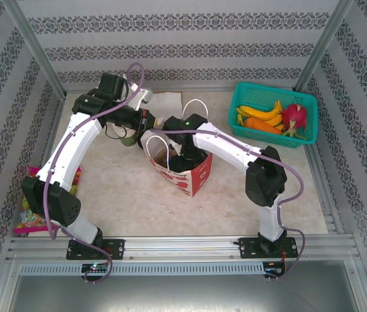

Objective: Pack the takeout coffee

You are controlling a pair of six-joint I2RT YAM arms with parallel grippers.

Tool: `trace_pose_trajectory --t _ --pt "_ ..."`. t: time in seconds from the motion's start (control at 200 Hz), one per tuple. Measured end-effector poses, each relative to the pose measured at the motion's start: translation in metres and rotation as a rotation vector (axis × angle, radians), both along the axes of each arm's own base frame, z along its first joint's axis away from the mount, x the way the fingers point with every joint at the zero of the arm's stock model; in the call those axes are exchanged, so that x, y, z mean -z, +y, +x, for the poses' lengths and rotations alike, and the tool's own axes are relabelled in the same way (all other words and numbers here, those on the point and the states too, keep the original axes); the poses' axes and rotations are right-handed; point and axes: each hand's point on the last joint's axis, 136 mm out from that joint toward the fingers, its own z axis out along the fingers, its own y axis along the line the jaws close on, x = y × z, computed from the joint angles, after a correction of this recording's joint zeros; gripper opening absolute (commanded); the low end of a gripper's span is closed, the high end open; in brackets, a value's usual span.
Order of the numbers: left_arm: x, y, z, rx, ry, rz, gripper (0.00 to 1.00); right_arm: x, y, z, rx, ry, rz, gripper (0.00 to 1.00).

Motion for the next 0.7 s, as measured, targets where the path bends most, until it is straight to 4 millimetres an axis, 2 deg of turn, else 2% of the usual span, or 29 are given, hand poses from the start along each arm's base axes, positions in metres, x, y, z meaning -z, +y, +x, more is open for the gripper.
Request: trace_pose_trajectory --t 0.17,0.41,0.49,0.699 --pt "0.0 0.0 0.0 -0.016 0.016 -0.004 0.0 -0.012 0.009 0.0 -0.02 -0.022 0.022 0.98" --pt "-0.002 -0.006 -0.004 -0.019 0.052 -0.038 0.0 -0.052 0.029 0.006 -0.046 -0.105 0.108 0.98" --pt "-0.001 -0.009 -0.006 -0.017 0.057 -0.035 0.0 -0.062 0.027 0.007 -0.042 -0.116 0.107 0.98" --pt "0.002 -0.005 -0.003 -0.045 0.058 -0.008 0.0 -0.07 0.019 0.002 -0.042 -0.111 0.082 0.98"
